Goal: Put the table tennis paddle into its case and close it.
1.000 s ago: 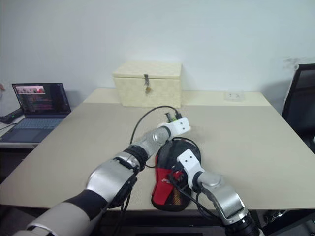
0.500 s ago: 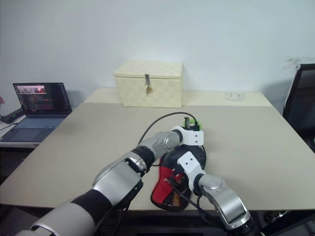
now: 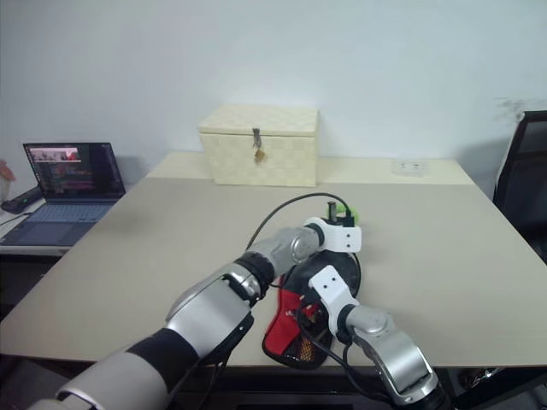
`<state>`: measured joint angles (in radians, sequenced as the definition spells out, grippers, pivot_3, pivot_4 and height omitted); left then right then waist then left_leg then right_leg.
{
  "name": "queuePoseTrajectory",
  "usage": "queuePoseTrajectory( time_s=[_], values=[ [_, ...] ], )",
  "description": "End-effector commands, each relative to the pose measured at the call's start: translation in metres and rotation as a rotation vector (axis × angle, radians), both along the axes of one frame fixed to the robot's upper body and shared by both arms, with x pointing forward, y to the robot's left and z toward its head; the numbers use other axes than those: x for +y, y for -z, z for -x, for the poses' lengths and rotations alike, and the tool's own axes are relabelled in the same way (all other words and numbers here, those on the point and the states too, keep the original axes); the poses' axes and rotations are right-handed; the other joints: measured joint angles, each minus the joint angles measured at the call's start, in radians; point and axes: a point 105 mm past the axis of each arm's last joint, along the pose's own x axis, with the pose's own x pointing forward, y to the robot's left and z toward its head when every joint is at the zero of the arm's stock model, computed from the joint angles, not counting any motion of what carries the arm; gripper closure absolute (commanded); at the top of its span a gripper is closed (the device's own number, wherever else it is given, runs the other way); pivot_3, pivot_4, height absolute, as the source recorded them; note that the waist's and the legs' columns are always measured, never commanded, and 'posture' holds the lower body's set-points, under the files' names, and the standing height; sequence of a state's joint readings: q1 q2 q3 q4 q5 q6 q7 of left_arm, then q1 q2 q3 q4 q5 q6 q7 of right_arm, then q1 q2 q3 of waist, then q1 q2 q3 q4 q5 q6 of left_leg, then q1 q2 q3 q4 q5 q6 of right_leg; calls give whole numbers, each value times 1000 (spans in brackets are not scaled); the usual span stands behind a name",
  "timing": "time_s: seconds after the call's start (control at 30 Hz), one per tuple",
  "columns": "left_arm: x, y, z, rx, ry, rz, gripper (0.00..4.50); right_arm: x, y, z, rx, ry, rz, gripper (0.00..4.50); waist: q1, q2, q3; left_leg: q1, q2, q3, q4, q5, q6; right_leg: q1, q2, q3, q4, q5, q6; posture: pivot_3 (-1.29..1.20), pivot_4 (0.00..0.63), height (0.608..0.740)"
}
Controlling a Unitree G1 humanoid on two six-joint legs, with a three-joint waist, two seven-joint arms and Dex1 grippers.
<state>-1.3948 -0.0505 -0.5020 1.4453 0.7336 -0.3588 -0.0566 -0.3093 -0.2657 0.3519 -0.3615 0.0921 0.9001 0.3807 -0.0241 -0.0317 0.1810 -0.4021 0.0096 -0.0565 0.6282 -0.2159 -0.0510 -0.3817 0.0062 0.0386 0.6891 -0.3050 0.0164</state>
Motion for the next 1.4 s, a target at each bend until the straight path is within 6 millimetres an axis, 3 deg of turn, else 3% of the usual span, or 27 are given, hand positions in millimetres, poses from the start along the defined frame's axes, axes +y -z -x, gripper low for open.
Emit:
queuePoseTrajectory(
  time_s=[0.03, 0.6, 0.93, 1.03, 1.27, 1.37, 1.4],
  values=[
    [-49, -44, 26, -116, 189, 67, 4456, -8, 72, 34, 320, -2, 119, 0, 1, 0, 0, 0, 0, 0, 0, 0, 0, 0, 0, 0, 0, 0, 0, 0, 150, 740],
    [-72, -43, 47, -132, 320, 44, 4456, -7, 72, 35, 323, 8, 114, 0, 1, 0, 0, 1, 0, -1, 0, 0, 0, 2, 0, 0, -1, 0, 0, 0, 150, 740],
    [-71, -26, 49, -6, 328, 38, 4456, -7, 72, 32, 318, 9, 109, 0, 1, 0, 0, 1, 0, 0, 0, 0, 1, 2, 0, 0, -1, 0, 0, 0, 150, 740],
    [-66, -15, 50, 121, 331, 44, 3664, -7, 71, 30, 317, 9, 108, 0, 0, 0, -1, 1, 0, 0, 0, 0, 1, 2, 0, 0, -1, 0, 0, 0, 150, 740],
    [-47, -10, 42, 221, 307, 72, 1166, -5, 68, 22, 300, 12, 98, 0, -8, 0, -9, 4, 0, 1, 0, -1, 1, 4, 1, 1, -1, 0, 0, 0, 150, 740],
    [-33, -19, 34, 256, 288, 129, 94, -3, 63, 14, 282, 10, 80, 0, -10, 0, -10, 7, 1, 1, 0, -1, 1, 6, 1, 1, -1, 0, 0, 0, 150, 740],
    [-29, -25, 31, 263, 281, 165, 39, -3, 61, 12, 277, 6, 74, 0, -11, 0, -10, 8, 1, 2, 0, -1, 1, 7, 1, 1, -1, 0, 0, 0, 150, 740]
  ],
)
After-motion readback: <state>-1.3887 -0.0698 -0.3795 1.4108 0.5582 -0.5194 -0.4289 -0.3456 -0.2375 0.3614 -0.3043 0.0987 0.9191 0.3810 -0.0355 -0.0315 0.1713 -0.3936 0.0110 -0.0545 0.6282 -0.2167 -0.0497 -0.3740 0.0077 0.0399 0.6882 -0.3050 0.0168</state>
